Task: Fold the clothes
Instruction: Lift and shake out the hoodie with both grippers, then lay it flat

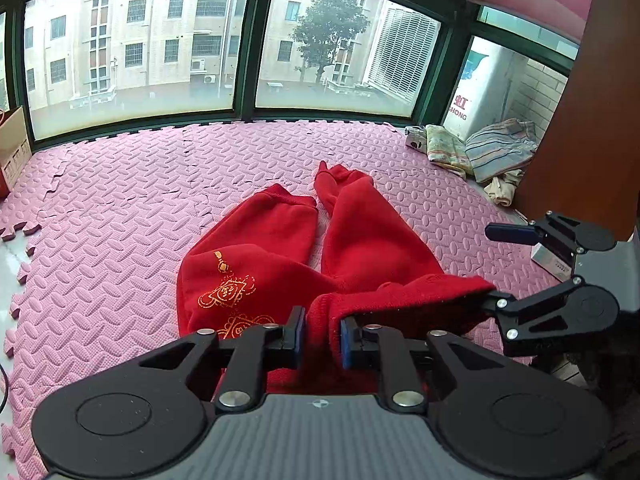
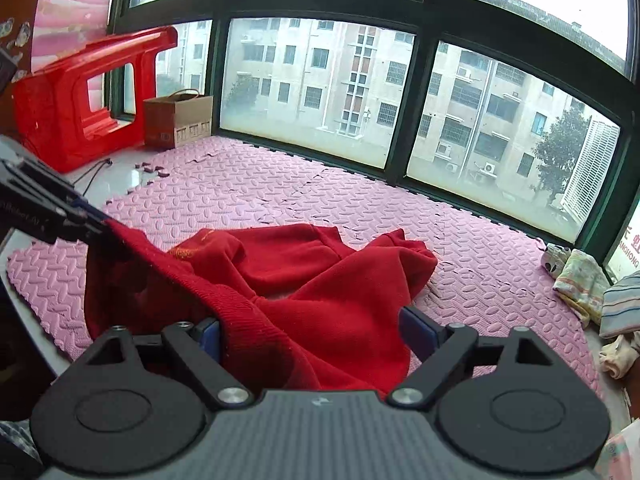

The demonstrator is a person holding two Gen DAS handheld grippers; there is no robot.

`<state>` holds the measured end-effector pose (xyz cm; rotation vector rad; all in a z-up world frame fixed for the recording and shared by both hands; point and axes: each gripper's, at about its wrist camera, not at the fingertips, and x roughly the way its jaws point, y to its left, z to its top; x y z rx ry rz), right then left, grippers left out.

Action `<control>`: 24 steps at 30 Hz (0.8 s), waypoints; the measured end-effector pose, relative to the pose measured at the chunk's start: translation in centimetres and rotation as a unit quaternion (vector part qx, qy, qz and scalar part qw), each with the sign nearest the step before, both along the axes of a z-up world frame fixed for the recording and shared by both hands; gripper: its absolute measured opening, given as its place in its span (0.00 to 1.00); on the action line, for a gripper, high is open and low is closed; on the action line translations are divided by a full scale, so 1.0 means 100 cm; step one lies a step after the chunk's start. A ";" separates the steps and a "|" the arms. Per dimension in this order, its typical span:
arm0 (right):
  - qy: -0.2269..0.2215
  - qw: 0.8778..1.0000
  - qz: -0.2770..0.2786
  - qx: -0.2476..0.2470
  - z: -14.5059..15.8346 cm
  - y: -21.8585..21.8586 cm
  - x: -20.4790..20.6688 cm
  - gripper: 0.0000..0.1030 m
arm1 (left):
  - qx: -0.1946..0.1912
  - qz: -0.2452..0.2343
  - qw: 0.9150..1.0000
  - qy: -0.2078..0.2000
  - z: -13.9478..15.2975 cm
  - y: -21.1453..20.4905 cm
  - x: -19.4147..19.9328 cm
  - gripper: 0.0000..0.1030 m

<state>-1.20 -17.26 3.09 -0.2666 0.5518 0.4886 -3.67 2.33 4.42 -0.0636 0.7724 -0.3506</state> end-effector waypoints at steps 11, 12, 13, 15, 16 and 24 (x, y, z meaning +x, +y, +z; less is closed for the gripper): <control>0.035 0.997 0.000 -0.073 -0.012 0.006 -0.002 0.88 | -0.001 -0.010 1.000 -0.004 0.004 0.001 -0.012 0.19; 0.038 0.995 0.005 -0.088 -0.010 0.007 -0.005 0.88 | -0.001 -0.013 1.000 -0.001 0.003 0.001 -0.014 0.19; 0.041 0.993 0.013 -0.108 -0.007 0.007 -0.010 0.88 | 0.000 -0.017 1.000 0.001 0.002 0.001 -0.017 0.19; 0.053 0.987 0.029 -0.147 -0.002 0.007 -0.018 0.89 | 0.004 -0.023 1.000 0.006 0.000 0.000 -0.022 0.19; 0.060 0.985 0.038 -0.157 -0.001 0.006 -0.021 0.89 | 0.007 -0.025 1.000 0.008 -0.001 -0.001 -0.024 0.20; 0.117 0.966 0.096 -0.209 -0.017 0.010 -0.040 0.90 | 0.036 -0.064 0.996 0.046 -0.029 -0.011 -0.042 0.25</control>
